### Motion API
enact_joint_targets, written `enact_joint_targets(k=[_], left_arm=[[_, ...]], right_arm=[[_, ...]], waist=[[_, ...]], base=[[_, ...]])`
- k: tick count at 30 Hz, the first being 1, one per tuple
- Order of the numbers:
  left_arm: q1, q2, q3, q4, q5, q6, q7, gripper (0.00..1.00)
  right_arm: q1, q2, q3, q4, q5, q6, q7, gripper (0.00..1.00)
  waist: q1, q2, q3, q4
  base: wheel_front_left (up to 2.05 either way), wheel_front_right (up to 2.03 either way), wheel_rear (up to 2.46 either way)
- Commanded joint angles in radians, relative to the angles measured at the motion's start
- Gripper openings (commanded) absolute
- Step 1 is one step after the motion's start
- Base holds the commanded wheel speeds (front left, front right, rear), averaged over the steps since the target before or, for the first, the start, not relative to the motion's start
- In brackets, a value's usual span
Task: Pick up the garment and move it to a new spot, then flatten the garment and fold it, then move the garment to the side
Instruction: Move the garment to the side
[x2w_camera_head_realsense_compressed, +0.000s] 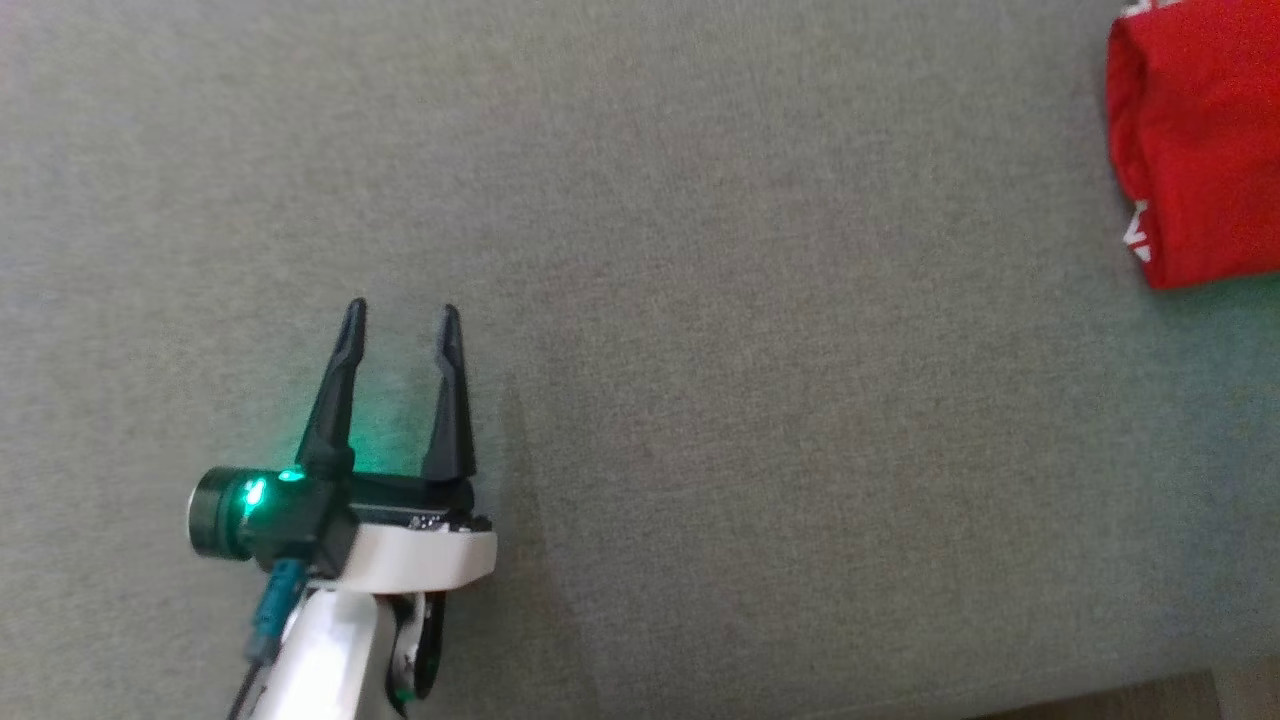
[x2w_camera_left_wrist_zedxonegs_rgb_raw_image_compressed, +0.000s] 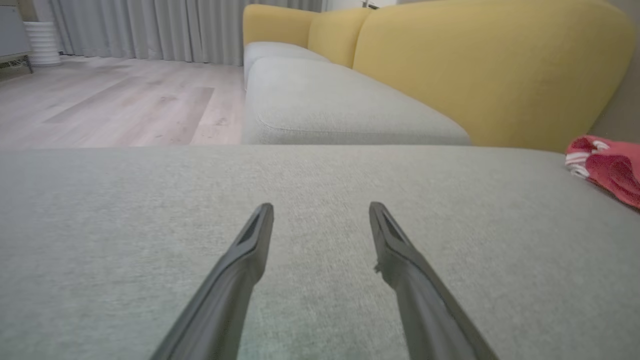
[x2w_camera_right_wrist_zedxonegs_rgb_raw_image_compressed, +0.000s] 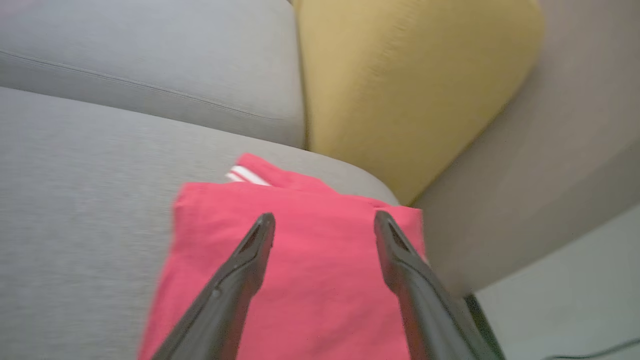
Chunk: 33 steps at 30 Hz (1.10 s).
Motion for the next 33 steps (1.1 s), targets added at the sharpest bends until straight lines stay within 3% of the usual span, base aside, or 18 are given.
enact_joint_targets(k=[1,5,12,17,25,33], left_arm=[[0.013,0.002,0.041,-0.039,-0.029,0.005,-0.005,1.0],[0.044,0.001,0.047,-0.067,-0.086,0.005,-0.005,1.0],[0.127,0.001,0.053,-0.099,-0.121,0.018,-0.005,1.0],[0.183,0.001,0.066,-0.113,-0.108,0.025,-0.005,1.0],[0.297,0.001,0.095,-0.137,-0.071,-0.012,-0.005,1.0],[0.35,0.001,0.106,-0.103,-0.042,-0.028,-0.005,1.0]], right_arm=[[0.035,0.013,0.066,-0.042,-0.001,-0.001,-0.045,1.0],[0.067,0.09,0.201,0.007,0.02,-0.001,-0.153,1.0],[0.106,0.181,0.413,0.214,0.086,-0.001,-0.437,1.0],[0.138,0.249,0.483,0.311,0.116,-0.001,-0.501,1.0],[0.312,0.382,0.353,0.17,-0.023,-0.001,-0.505,1.0],[0.429,0.405,0.298,0.094,-0.067,-0.001,-0.505,1.0]], waist=[[0.0,0.0,-0.06,0.021],[0.0,0.0,-0.138,0.044],[0.0,0.0,-0.285,0.1],[0.0,0.0,-0.353,0.126],[0.0,0.0,-0.45,0.154],[0.0,0.0,-0.483,0.149]], base=[[0.0,0.0,0.0],[0.0,0.0,0.0],[0.0,0.0,0.0],[0.0,0.0,0.0],[0.0,0.0,0.0],[0.0,0.0,0.0]])
